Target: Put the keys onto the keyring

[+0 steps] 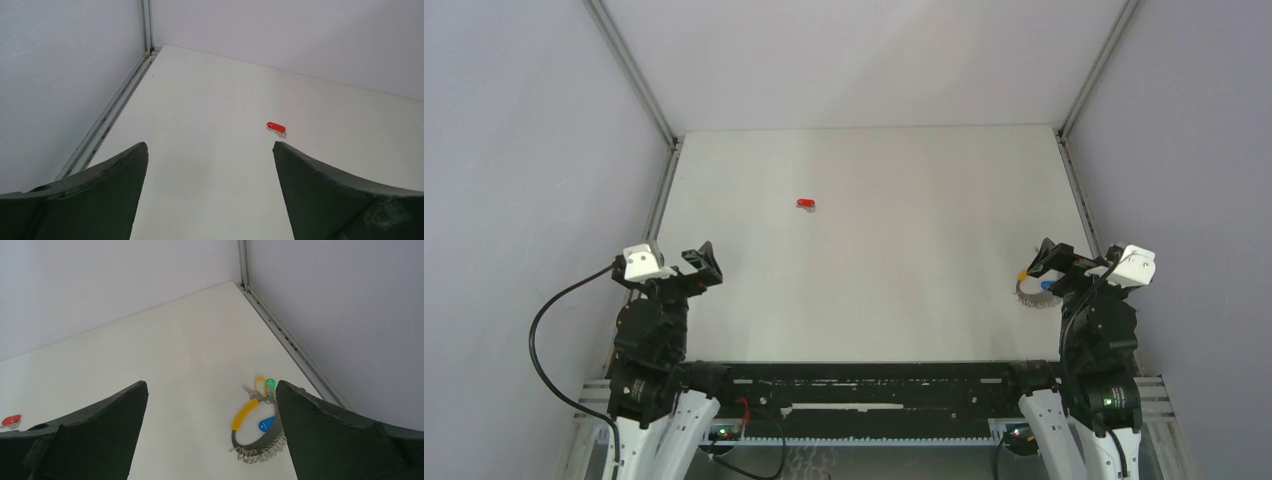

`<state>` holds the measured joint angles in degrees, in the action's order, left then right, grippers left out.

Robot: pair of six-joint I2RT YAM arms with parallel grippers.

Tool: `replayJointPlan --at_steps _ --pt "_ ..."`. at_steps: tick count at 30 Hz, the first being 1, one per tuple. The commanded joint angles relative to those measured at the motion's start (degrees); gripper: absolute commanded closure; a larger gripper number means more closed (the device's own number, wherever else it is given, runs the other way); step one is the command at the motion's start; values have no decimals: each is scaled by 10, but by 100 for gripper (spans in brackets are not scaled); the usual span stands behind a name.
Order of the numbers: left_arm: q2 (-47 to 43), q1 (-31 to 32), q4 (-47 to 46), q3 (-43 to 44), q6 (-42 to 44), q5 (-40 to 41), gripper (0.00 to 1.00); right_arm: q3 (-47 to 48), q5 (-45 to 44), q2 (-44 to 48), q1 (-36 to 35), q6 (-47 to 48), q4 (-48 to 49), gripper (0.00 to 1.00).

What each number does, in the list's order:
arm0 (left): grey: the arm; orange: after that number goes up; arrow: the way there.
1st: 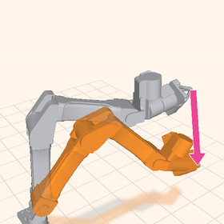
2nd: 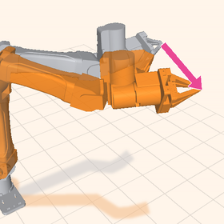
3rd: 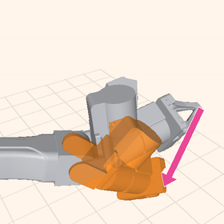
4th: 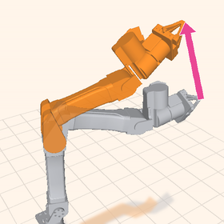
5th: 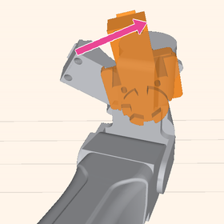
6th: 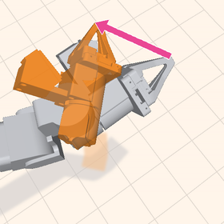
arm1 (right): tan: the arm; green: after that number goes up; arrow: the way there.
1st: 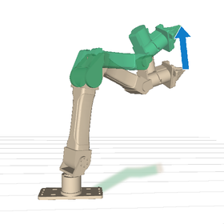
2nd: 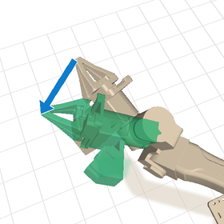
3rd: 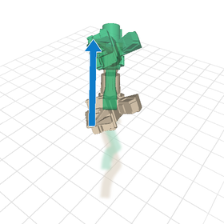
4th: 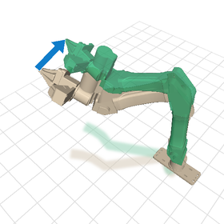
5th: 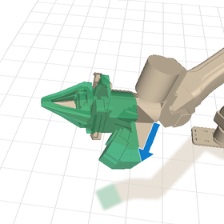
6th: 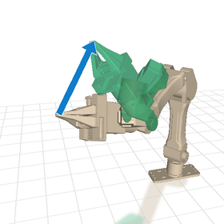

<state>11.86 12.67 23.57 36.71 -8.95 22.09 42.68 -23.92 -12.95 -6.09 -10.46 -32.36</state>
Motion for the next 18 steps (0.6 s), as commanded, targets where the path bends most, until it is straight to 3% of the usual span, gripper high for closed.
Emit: replayJointPlan --at_steps 1,10,18 --pt "-5 -5 -23 -2 -4 -13 0 7 -13 5 -2 -1 14 0" --pt "-16 -3 -23 -4 -4 -27 0 23 -21 -7 -2 -23 -16 0" --pt "-27 9 -23 -7 0 -37 0 50 47 -94 -2 -104 -73 0"
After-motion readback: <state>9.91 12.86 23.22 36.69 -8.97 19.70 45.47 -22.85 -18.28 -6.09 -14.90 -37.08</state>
